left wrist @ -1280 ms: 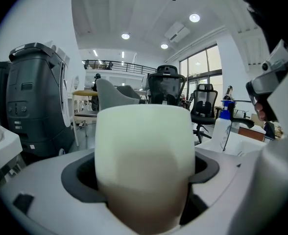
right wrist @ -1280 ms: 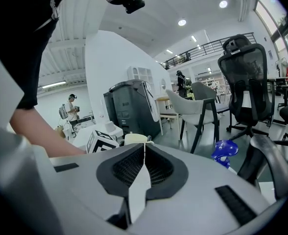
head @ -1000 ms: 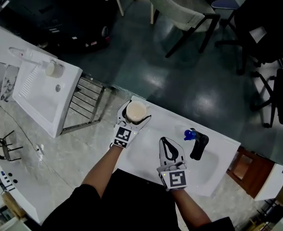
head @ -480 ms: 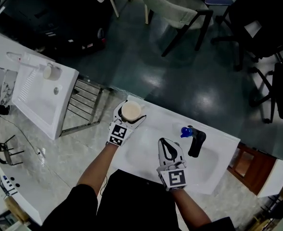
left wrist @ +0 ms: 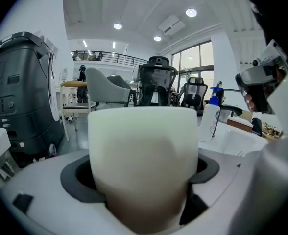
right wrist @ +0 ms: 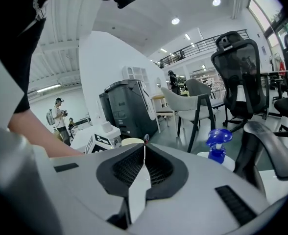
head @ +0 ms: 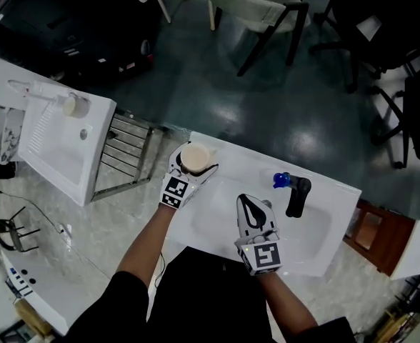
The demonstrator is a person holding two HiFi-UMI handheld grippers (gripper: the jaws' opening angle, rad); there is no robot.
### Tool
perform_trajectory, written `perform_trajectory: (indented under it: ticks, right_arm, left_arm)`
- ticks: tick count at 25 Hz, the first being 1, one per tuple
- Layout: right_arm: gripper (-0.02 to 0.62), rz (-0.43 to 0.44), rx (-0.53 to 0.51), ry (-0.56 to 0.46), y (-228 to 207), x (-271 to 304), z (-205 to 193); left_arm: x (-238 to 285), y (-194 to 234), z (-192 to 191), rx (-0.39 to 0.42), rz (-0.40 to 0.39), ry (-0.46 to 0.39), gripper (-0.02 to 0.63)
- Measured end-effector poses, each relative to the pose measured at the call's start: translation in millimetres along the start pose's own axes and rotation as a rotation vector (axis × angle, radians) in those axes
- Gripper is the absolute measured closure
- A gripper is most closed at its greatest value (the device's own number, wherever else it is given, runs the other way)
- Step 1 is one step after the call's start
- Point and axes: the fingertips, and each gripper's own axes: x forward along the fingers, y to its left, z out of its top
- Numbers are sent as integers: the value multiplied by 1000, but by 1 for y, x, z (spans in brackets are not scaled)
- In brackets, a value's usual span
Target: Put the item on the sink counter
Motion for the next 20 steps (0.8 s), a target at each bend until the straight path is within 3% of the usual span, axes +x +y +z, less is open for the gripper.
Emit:
perform_trajectory:
  ticks: [5,10,20]
  right_arm:
    - [561,55,4,5,12,34,-5]
    - [561,39,-48,2,-2,75,-10]
    - [560,28,-109,104,-14,132,-50]
  left_arm:
    - [-5,-6,-3,-49,-83,3,146]
    - [-8,-22,-3,65,-167,19,146]
    - [-15,-18,-3,18,-239,10,146]
